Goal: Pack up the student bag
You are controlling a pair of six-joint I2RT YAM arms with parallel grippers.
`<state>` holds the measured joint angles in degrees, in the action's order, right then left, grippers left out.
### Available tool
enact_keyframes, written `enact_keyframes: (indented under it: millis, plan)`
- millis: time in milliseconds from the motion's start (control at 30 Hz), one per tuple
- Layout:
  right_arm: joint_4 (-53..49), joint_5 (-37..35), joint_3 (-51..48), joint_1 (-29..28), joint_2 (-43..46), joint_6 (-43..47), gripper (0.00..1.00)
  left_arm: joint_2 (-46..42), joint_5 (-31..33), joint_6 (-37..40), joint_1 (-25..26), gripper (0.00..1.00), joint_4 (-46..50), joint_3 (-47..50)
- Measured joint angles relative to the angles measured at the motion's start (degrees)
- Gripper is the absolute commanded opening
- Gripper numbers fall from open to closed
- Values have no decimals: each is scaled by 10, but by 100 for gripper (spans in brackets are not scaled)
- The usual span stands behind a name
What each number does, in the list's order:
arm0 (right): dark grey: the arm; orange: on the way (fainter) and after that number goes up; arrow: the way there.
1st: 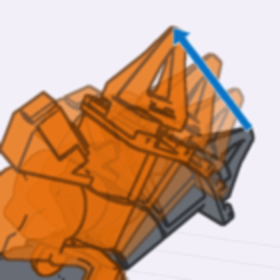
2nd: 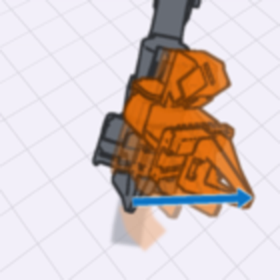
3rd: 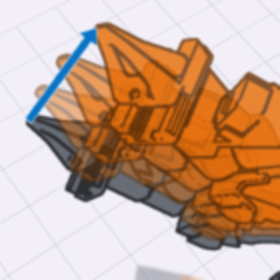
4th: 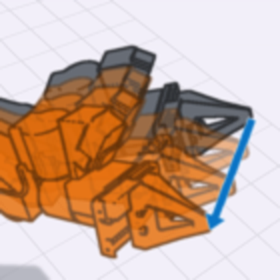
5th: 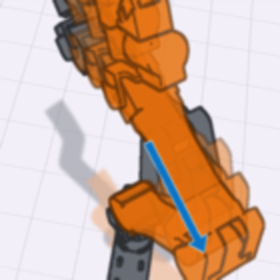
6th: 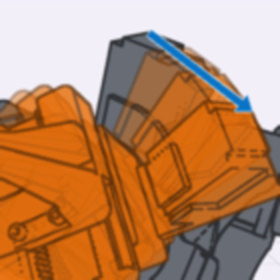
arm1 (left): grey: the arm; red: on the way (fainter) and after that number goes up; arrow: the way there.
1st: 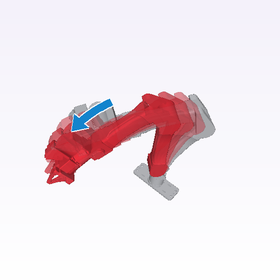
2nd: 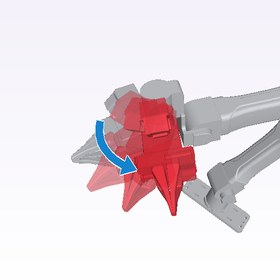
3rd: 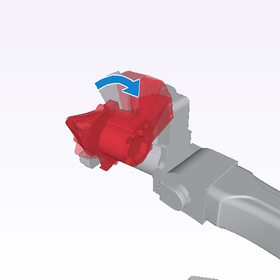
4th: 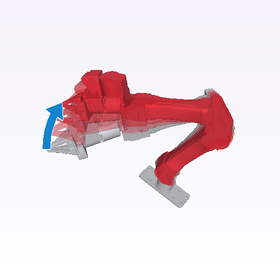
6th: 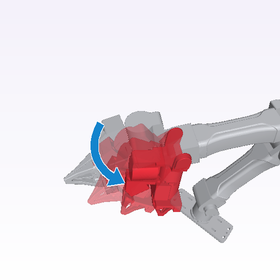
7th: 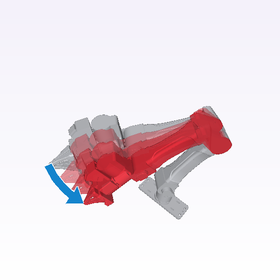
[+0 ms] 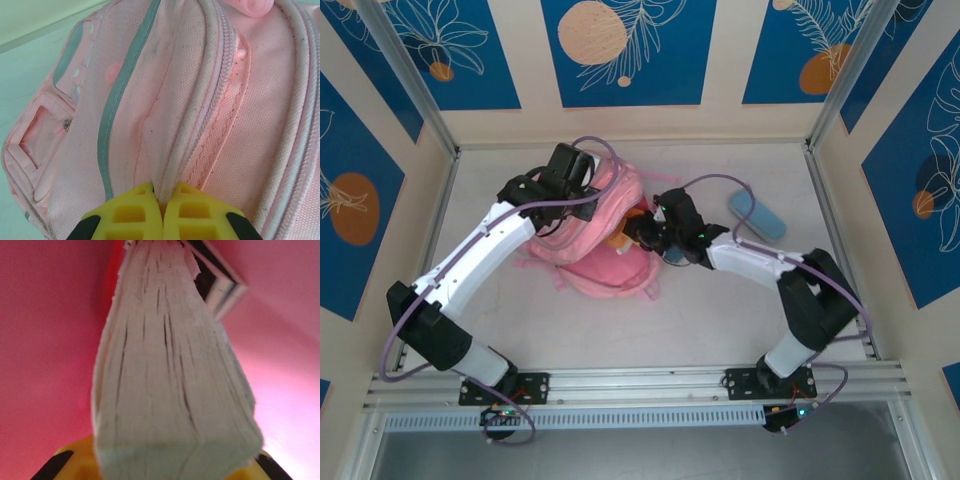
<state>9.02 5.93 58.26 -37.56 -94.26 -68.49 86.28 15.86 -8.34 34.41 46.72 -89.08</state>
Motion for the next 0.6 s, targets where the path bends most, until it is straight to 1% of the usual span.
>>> enact_keyframes:
  millis: [100, 233, 333, 467, 500, 567, 600]
  plan:
    - [57, 1, 34, -4, -67, -27, 12, -3, 0, -5, 0, 2, -5, 6]
    - [97, -12, 64, -9, -146, -70, 13, -6, -2, -14, 0, 2, -11, 16]
    - [123, -41, 82, -22, -180, -100, 14, -7, -2, -25, 0, 2, -14, 19]
    - [133, -69, 141, -43, -228, -134, 18, -7, -2, -38, -2, 3, -17, 19]
    - [134, -72, 156, -46, -242, -141, 21, -7, -2, -42, -3, 3, -17, 19]
    - [136, -73, 181, -49, -265, -153, 33, -7, -2, -47, -5, 3, -19, 19]
    - [136, -72, 188, -50, -273, -157, 45, -7, -2, -49, -6, 3, -21, 19]
